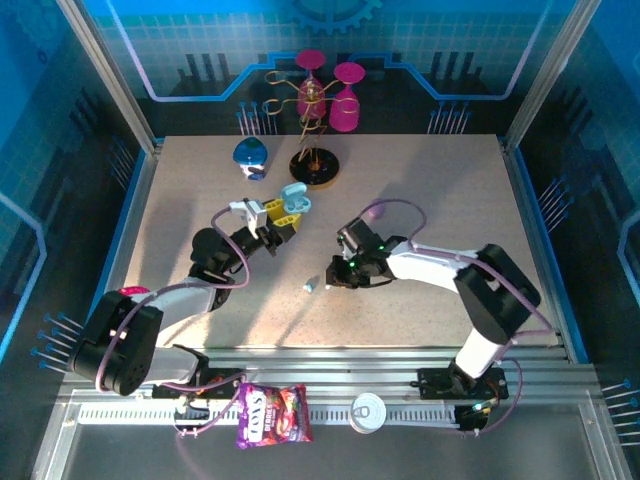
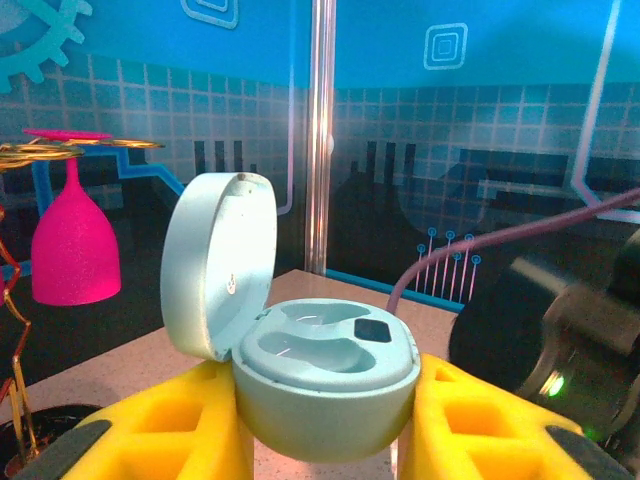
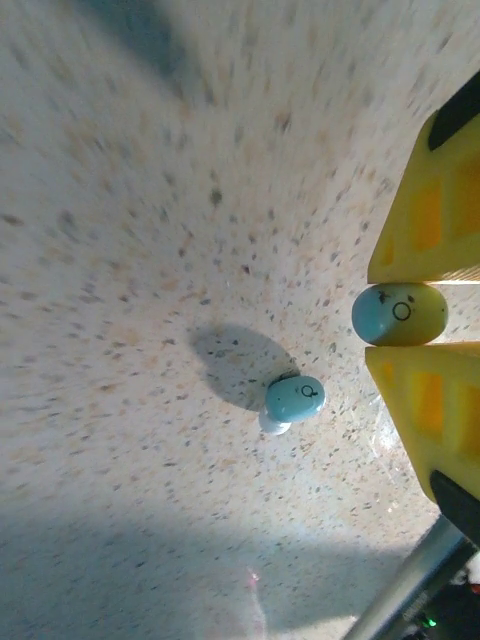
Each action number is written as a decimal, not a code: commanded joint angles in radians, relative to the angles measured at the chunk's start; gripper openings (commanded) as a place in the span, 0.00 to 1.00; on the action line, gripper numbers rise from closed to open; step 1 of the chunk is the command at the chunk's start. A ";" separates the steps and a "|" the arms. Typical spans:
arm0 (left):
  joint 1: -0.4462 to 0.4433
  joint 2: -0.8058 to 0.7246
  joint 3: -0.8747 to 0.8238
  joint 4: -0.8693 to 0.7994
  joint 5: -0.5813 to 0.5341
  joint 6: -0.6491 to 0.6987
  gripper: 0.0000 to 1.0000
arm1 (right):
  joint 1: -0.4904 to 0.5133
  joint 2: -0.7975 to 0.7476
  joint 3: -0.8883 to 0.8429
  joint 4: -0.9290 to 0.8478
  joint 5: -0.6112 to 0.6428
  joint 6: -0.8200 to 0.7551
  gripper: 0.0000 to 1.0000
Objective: Insert wireless bluetooth earbuds into charging case
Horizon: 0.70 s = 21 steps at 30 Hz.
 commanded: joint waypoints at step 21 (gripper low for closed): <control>-0.132 0.246 0.082 0.110 -0.026 0.073 0.28 | 0.020 -0.288 0.219 -0.465 0.524 -0.038 0.13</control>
